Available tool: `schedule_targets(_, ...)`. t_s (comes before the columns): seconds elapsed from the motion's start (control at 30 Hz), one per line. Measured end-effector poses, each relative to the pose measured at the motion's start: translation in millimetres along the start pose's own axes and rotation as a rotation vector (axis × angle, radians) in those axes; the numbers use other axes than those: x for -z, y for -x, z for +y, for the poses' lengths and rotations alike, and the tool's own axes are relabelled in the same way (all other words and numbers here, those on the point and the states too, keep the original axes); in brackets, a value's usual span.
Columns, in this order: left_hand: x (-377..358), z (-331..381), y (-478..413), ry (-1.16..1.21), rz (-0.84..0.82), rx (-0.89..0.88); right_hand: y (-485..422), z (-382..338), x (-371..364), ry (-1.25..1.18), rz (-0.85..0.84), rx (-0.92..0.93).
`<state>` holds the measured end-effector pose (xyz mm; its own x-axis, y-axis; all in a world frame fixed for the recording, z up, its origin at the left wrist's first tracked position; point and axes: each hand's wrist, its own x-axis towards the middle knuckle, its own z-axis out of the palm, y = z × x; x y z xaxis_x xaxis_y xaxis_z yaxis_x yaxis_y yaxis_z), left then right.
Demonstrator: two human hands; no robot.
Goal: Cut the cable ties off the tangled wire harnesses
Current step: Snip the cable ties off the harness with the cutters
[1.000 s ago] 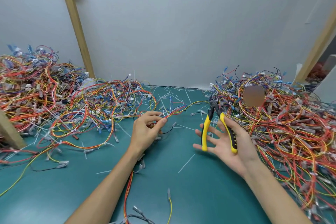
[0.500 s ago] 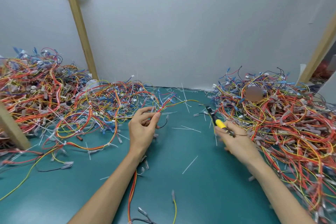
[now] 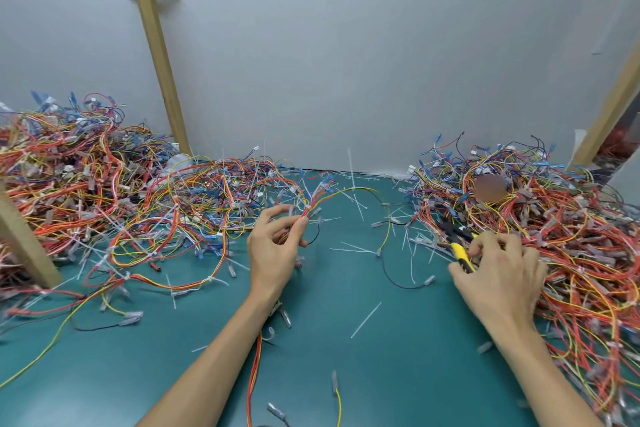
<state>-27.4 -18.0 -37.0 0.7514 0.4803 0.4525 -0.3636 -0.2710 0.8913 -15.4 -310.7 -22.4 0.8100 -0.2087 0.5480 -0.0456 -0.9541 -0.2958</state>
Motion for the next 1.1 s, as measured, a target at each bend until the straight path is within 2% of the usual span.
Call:
schedule_targets(0.17, -7.4, -5.8, 5.6, -0.194, -0.161, -0.149, -1.8, -6.9, 2.5, -0.537, 0.048, -0.067)
schedule_targets(0.23, -7.7, -6.1, 8.2, -0.268, -0.227, -0.202, 3.4, -14.6, 2.6, -0.601, 0.021, -0.031)
schedule_targets(0.43, -7.0, -8.7, 12.9, -0.411, -0.277, -0.277, 22.5, -33.6, 0.2, -0.462, -0.091, 0.215)
schedule_targets(0.63, -5.4, -4.7, 16.9, -0.587, -0.326, -0.396, 32.2, -37.1, -0.2, -0.255, -0.182, 0.287)
schedule_targets(0.83, -6.3, 1.3, 20.1, -0.76, -0.375, -0.554, 36.1, -43.3, 4.1, -0.137, -0.181, 0.362)
schedule_targets(1.1, -7.2, 3.4, 18.2, -0.757, -0.337, -0.572, 31.9, -40.7, 3.4, -0.093, -0.234, 0.334)
